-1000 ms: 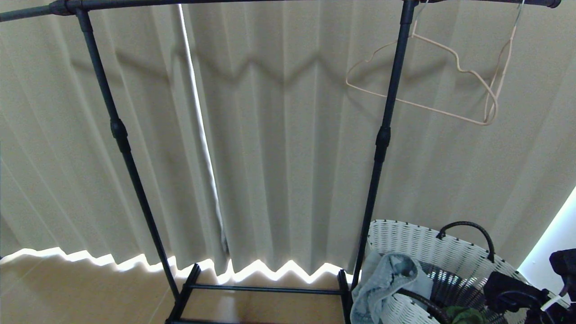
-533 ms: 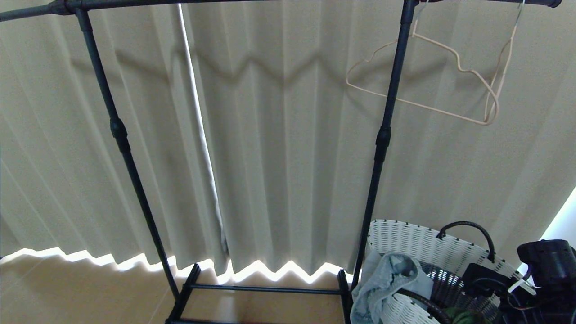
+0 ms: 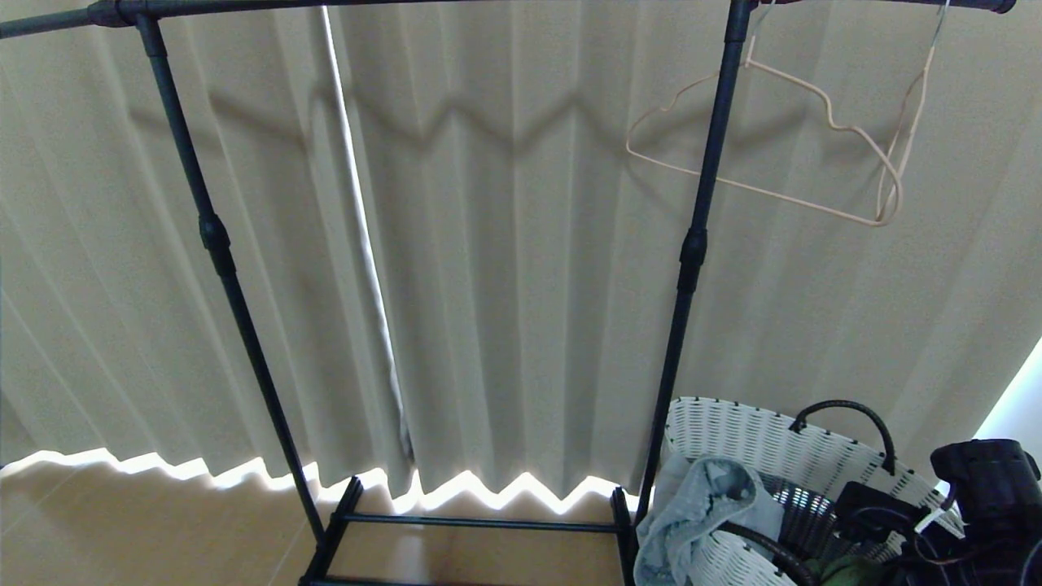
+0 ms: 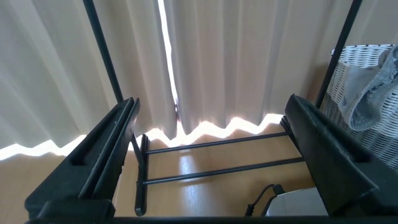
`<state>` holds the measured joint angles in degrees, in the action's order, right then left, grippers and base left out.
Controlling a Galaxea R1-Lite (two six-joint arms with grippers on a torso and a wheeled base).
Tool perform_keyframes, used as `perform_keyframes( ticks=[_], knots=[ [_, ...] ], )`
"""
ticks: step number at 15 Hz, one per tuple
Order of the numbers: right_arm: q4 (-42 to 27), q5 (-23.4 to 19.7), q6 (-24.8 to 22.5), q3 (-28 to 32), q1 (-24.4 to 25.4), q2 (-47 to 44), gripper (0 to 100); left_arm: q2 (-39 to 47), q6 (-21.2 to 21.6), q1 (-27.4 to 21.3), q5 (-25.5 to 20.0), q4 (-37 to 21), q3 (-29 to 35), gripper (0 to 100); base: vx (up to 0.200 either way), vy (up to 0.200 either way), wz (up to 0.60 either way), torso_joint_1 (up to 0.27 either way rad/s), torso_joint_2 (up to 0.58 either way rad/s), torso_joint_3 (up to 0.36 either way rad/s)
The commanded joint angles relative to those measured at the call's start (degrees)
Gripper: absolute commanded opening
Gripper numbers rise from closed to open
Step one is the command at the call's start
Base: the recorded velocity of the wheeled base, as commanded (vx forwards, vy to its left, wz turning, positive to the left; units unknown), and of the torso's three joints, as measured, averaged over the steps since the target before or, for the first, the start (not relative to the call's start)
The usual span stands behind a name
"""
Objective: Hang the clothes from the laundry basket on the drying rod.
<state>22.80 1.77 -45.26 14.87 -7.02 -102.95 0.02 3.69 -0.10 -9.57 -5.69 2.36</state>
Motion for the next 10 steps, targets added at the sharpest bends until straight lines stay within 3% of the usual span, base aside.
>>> perform_keyframes(
  ticks=[1,2,3,5,7,10],
  knots=[
    [0.1,-2.6,0.1,-0.5,0.0,3.4,0,0.0,0.0,0.0,0.0,0.0,0.0,100,0.0,0.0,0.0,0.0,0.0,0.0],
    [0.1,-2.6,0.1,-0.5,0.0,3.4,0,0.0,0.0,0.0,0.0,0.0,0.0,100,0.0,0.0,0.0,0.0,0.0,0.0],
    [0.0,-7.6,0.4,-2.7,0.0,11.9,0,0.0,0.0,0.0,0.0,0.0,0.0,100,0.0,0.0,0.0,0.0,0.0,0.0],
    [-0.6,-8.1,1.7,-5.3,0.0,24.4,0,0.0,-0.1,0.0,0.0,0.0,0.0,100,0.0,0.0,0.0,0.0,0.0,0.0],
    [-2.1,-8.2,7.5,-5.0,0.0,35.3,0,0.0,0.1,0.0,0.0,0.0,0.0,100,0.0,0.0,0.0,0.0,0.0,0.0],
    [-1.5,-8.2,16.1,-3.3,0.2,41.9,0,0.0,0.3,0.0,0.0,0.0,0.0,100,0.0,0.0,0.0,0.0,0.0,0.0]
  ],
)
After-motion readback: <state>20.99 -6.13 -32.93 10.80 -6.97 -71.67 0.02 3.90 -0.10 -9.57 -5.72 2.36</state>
